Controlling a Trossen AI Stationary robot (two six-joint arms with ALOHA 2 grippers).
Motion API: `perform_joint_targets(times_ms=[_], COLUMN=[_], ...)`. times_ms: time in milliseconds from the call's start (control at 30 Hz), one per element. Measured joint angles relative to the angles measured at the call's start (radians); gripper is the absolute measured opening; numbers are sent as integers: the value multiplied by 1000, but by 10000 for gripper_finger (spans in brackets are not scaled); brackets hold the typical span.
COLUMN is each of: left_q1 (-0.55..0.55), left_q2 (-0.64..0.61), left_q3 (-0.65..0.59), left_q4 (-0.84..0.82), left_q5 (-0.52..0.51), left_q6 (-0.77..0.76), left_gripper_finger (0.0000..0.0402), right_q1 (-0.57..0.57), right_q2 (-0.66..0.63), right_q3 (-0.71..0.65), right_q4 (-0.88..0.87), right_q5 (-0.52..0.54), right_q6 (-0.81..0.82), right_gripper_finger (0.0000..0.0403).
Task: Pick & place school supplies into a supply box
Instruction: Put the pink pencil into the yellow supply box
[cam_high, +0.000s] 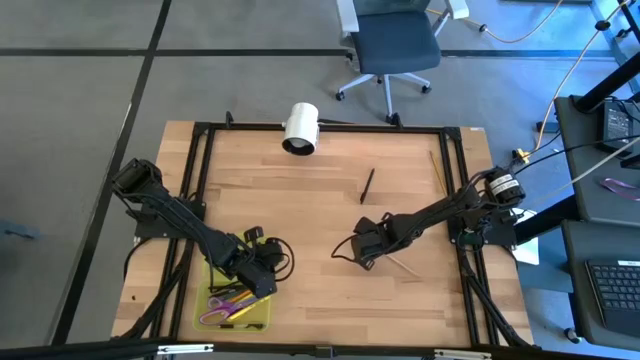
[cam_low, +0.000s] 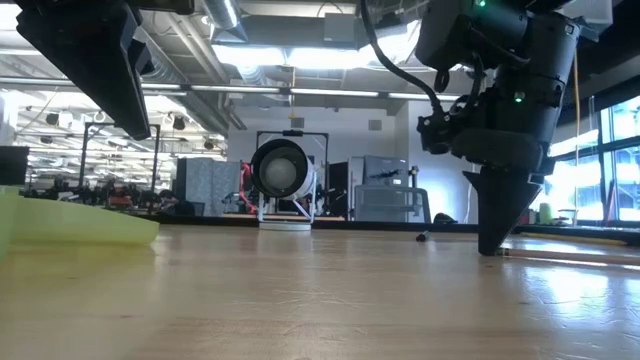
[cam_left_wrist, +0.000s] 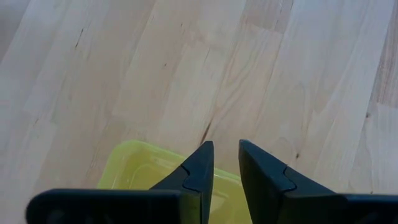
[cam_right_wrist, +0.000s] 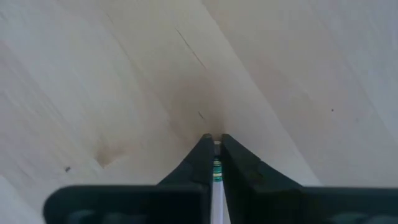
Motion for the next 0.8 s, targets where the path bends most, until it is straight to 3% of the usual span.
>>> perform_joint_targets(times_ms=[800], left_q1=[0], left_q2=[0], left_q3=[0], left_q4=[1], left_q5=[-14], left_q6=[18], left_gripper_finger=[72], right_q1=[0], right_q2=[-2], right_q3=[7], right_q4=[125], right_q5=[7], right_q6=[-79], right_gripper_finger=[22])
